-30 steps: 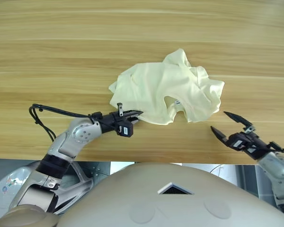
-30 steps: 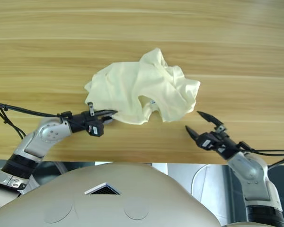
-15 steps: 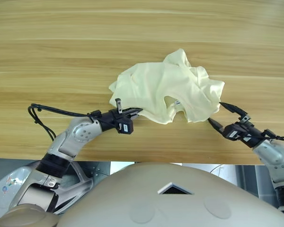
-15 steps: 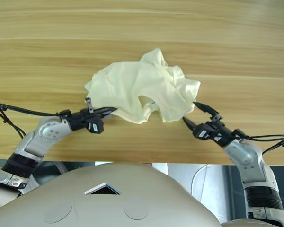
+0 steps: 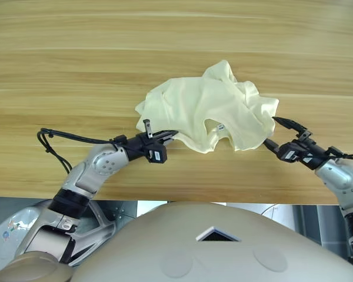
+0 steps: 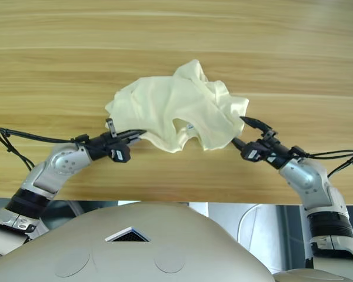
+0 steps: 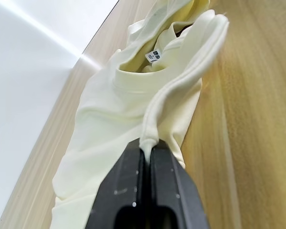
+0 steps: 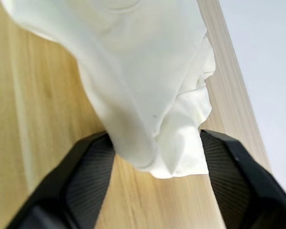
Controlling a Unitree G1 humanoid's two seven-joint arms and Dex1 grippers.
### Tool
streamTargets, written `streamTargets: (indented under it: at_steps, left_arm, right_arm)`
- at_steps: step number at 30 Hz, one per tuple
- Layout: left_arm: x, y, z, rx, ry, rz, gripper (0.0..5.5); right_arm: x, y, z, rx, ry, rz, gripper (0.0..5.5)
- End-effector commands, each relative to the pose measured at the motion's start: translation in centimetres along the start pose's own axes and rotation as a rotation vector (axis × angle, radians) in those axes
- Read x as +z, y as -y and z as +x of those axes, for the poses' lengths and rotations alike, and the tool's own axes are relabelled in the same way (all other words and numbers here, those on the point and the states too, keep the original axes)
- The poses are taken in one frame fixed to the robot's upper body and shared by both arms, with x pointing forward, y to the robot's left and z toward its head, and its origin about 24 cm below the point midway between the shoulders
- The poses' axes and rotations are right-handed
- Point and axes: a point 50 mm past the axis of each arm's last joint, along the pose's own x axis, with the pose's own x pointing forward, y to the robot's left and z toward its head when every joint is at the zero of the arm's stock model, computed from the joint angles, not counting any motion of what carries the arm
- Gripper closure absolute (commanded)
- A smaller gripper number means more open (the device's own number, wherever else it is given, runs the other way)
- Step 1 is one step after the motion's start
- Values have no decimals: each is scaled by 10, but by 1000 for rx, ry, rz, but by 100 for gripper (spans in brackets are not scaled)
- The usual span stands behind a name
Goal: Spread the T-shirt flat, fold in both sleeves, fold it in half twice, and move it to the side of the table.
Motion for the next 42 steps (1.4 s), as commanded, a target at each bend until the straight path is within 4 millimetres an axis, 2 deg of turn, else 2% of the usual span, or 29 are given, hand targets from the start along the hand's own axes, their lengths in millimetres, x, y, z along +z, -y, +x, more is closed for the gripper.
streamTargets:
  at_steps: [1,6,15,20,24,27,31,33,35,37,38,41,42]
  left_arm:
    - [-9,18,-2,-55,-74,-35,550]
    - [-7,19,-2,-38,-76,-41,550]
    - [-11,16,-14,54,-127,-73,550]
    - [-14,6,-28,194,-123,-118,550]
    - [1,4,-40,270,22,-200,550]
    - [18,2,-53,348,169,-294,550]
    - [32,-20,-79,543,349,-375,550]
    - [29,-31,-89,624,398,-417,550]
    - [19,-37,-92,647,399,-464,550]
    - [5,-46,-85,628,375,-470,550]
    - [-3,-58,-81,645,388,-478,550]
    - [-17,-139,-51,763,562,-462,550]
    - [-20,-177,-31,813,591,-461,550]
  right_arm:
    - [-8,-20,-2,125,-48,10,304]
    - [-11,-20,-7,127,-58,18,399]
    - [-18,-12,-13,87,-95,29,546]
    - [-14,-7,-14,20,-80,41,549]
    - [4,-7,-23,-50,22,123,549]
    - [29,-3,-38,-153,163,213,549]
    - [62,22,-52,-314,439,326,549]
    - [67,30,-51,-353,533,385,549]
    - [64,30,-42,-325,545,410,549]
    - [60,36,-21,-276,564,407,549]
    - [59,45,-6,-278,591,406,549]
    - [54,104,59,-389,625,378,549]
    - [52,138,93,-472,568,396,549]
